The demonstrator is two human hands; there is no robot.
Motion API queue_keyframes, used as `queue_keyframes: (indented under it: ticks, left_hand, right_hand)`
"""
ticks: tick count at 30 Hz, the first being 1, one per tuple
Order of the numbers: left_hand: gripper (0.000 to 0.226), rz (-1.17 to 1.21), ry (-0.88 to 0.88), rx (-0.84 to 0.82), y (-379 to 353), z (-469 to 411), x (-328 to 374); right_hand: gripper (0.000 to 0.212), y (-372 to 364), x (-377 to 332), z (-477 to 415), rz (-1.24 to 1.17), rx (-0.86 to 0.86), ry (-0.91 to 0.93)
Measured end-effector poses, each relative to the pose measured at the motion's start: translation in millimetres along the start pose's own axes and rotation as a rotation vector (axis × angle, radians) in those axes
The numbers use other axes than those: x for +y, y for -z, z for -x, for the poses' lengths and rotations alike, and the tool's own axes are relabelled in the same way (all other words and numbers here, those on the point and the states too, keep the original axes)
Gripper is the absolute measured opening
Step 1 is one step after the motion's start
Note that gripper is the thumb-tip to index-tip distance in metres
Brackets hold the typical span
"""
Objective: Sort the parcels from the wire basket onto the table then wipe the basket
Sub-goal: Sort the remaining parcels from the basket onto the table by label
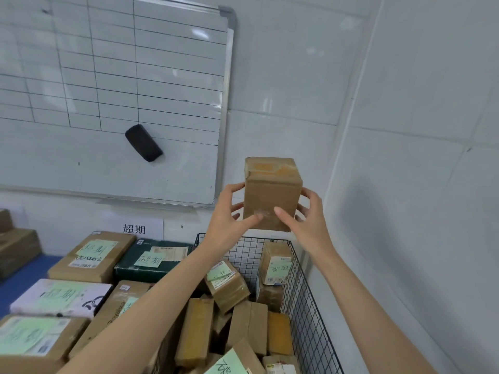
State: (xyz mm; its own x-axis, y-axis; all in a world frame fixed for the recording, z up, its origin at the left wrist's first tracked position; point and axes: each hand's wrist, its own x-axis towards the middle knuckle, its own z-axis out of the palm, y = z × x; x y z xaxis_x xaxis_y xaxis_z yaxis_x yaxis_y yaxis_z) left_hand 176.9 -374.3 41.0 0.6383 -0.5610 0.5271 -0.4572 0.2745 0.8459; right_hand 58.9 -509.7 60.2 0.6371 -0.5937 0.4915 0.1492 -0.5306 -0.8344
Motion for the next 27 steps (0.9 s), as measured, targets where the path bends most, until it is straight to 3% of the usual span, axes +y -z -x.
queue_keyframes:
  ticks: [5,9,13,18,23,27]
  left_hand:
    - [0.072,0.042,0.031,-0.003,4,-4,6]
    - [0.094,0.030,0.026,0.010,7,-7,9]
    - [0.080,0.016,0.022,-0.001,8,-6,15]
    - [0.088,-0.006,0.020,0.005,13,-5,13]
    - [0.062,-0.005,0.012,0.026,15,-4,16]
    - [0.061,0.045,0.029,0.016,14,-3,16]
  right_hand:
    - [0.068,1,-5,-1,-0.079,-0.041,-0.003]
    - [0.095,-1,-5,-2,0.000,-0.101,0.039]
    - [0.102,-2,-10,-2,0.011,-0.152,0.051]
    - [0.092,2,-9,-1,-0.018,-0.146,0.047]
    - [0.068,4,-13,-2,0.040,-0.081,0.089]
    - [0.062,4,-11,-3,-0.035,-0.062,0.093]
